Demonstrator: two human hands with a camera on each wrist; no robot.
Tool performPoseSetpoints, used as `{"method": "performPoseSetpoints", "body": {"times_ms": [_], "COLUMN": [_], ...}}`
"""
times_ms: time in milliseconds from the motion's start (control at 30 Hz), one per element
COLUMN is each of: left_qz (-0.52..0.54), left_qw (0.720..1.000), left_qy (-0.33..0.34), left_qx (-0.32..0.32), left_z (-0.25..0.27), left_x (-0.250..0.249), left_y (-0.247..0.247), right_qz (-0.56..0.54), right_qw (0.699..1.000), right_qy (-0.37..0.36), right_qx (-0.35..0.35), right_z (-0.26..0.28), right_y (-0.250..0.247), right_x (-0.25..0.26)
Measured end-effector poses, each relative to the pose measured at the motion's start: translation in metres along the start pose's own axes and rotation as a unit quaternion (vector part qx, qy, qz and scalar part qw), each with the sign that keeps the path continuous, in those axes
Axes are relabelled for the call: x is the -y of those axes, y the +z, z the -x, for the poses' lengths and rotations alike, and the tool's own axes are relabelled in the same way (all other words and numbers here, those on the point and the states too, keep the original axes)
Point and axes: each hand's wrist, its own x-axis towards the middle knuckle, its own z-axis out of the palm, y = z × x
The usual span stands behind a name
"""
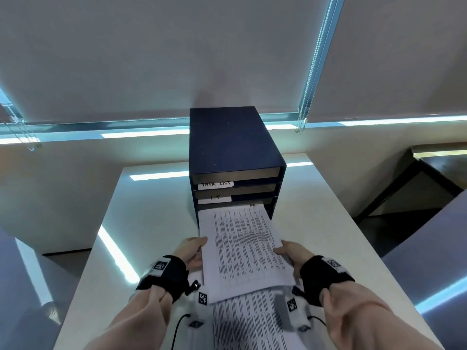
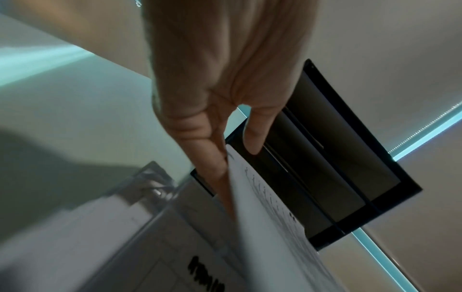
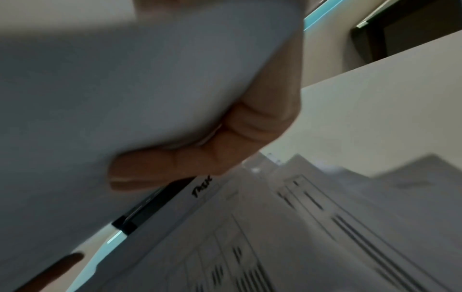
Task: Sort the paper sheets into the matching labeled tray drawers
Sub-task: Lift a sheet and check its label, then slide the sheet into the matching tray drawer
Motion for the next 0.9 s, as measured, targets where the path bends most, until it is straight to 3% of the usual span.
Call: {"method": "performPoseSetpoints", "body": {"times_ms": [167,233,367,433,500,567,633,767,833,900], "left_qz": [0.030,0.029,0.056,0.117,0.206,0.286,0.309,0.230,0.126,-0.020], "left_qw": [0.995,0.998,0.997,0.989,0.976,0.957,0.950,0.971,0.985,0.981], "left_qy": [-0.027,-0.023,0.009,0.023,0.026,0.031,0.030,0.044,0.081,0.157], "left_qx": [0.093,0.048,-0.060,-0.087,-0.068,-0.025,-0.019,-0.047,-0.081,-0.110], "left_z": [-0.002,-0.013,-0.046,-0.055,-0.053,-0.058,-0.066,-0.065,-0.058,-0.044], "left_x": [0.009,0.008,-0.001,-0.014,-0.031,-0.043,-0.050,-0.053,-0.045,-0.031], "left_y": [0.003,0.008,0.018,0.022,0.027,0.030,0.032,0.033,0.032,0.032], "right_qz": [-0.009,0.000,0.046,-0.007,-0.124,-0.269,-0.331,-0.307,-0.301,-0.291], "right_qw": [1.000,1.000,0.996,0.997,0.990,0.961,0.942,0.950,0.953,0.956], "right_qy": [-0.026,-0.024,0.059,0.071,0.062,0.034,0.004,-0.006,-0.015,-0.036], "right_qx": [-0.014,-0.010,0.050,0.025,-0.023,-0.051,-0.055,-0.050,-0.029,-0.013], "right_z": [-0.032,-0.033,-0.039,-0.054,-0.068,-0.084,-0.091,-0.087,-0.077,-0.063], "right_y": [0.004,0.007,-0.007,-0.007,0.002,0.016,0.032,0.051,0.049,0.042], "right_x": [0.044,0.054,0.063,0.065,0.072,0.077,0.084,0.090,0.082,0.069]}}
